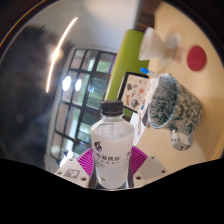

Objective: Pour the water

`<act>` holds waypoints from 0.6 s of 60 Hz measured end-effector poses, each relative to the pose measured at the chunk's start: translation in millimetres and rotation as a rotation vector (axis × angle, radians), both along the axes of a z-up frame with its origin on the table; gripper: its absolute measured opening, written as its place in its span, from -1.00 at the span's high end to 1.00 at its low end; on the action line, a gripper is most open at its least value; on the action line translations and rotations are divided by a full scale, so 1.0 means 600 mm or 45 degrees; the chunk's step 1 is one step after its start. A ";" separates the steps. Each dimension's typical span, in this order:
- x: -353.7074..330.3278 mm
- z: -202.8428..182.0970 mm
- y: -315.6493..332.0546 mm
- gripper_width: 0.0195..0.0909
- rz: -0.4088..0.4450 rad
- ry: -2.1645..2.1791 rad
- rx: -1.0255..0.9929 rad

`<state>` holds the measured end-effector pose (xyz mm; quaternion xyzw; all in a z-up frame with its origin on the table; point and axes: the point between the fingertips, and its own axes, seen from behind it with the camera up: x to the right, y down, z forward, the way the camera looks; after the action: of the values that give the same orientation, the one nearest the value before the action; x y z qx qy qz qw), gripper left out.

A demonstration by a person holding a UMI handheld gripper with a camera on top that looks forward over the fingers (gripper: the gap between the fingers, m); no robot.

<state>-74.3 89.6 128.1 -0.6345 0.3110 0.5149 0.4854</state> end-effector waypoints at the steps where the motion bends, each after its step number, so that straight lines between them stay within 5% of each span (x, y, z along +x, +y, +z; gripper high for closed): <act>1: 0.006 0.001 0.001 0.37 -0.004 0.060 -0.006; 18: 0.038 0.097 0.012 0.30 -0.026 0.965 -0.066; 36: 0.028 0.103 -0.002 0.30 -0.001 0.977 -0.079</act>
<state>-57.6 88.5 190.1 -0.4099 0.4859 0.7050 0.3145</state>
